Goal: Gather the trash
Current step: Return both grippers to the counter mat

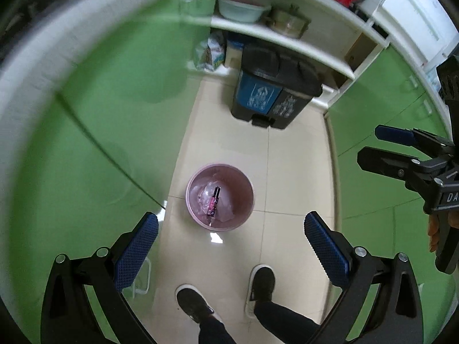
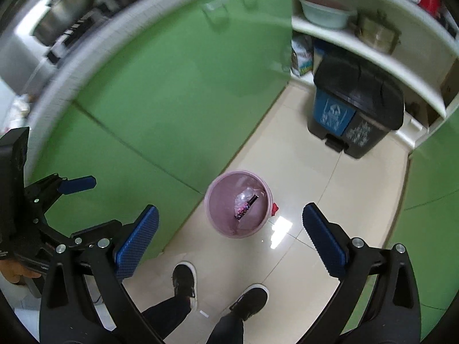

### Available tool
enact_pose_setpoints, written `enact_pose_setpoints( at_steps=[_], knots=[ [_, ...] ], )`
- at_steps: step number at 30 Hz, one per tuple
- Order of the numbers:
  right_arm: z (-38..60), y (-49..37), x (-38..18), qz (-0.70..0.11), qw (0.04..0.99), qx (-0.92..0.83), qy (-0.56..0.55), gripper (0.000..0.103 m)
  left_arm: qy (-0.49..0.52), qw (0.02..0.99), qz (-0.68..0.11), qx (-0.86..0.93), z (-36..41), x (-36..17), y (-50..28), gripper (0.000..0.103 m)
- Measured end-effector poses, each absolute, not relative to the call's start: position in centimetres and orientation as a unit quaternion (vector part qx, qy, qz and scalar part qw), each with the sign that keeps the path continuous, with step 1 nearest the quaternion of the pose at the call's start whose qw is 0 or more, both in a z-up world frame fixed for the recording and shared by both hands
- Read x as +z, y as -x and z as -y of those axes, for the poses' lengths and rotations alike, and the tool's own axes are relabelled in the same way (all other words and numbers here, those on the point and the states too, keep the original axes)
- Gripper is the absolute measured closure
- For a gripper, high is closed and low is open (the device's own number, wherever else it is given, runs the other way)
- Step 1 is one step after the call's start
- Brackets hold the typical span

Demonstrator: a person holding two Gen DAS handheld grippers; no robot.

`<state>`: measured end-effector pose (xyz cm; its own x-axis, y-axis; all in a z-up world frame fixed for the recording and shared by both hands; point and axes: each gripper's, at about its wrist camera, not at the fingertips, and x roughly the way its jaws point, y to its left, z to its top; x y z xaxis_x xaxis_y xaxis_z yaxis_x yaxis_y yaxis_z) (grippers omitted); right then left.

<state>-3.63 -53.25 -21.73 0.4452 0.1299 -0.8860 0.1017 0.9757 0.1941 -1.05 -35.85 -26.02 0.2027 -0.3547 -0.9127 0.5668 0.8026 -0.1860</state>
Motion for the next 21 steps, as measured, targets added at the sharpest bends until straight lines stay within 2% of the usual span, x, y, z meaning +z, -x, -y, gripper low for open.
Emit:
enact_pose_setpoints(
  at_steps=[8, 12, 21],
  knots=[
    [48.5, 6.4, -8.1, -0.489, 0.868, 0.069, -0.055, 0.003, -0.05, 0.82, -0.522, -0.229, 28.9, -13.4, 5.0, 0.005],
    [45.0, 6.4, -4.2, -0.467, 0.877, 0.105, -0.032, 0.003, -0.024, 0.847, -0.502, -0.172, 23.5, -9.0, 6.1, 0.005],
    [35.1, 3.0, 0.5, -0.43, 0.884, 0.181, -0.008, 0.003, 0.012, 0.885, -0.462, -0.059, 10.8, -3.2, 6.7, 0.005]
  ],
)
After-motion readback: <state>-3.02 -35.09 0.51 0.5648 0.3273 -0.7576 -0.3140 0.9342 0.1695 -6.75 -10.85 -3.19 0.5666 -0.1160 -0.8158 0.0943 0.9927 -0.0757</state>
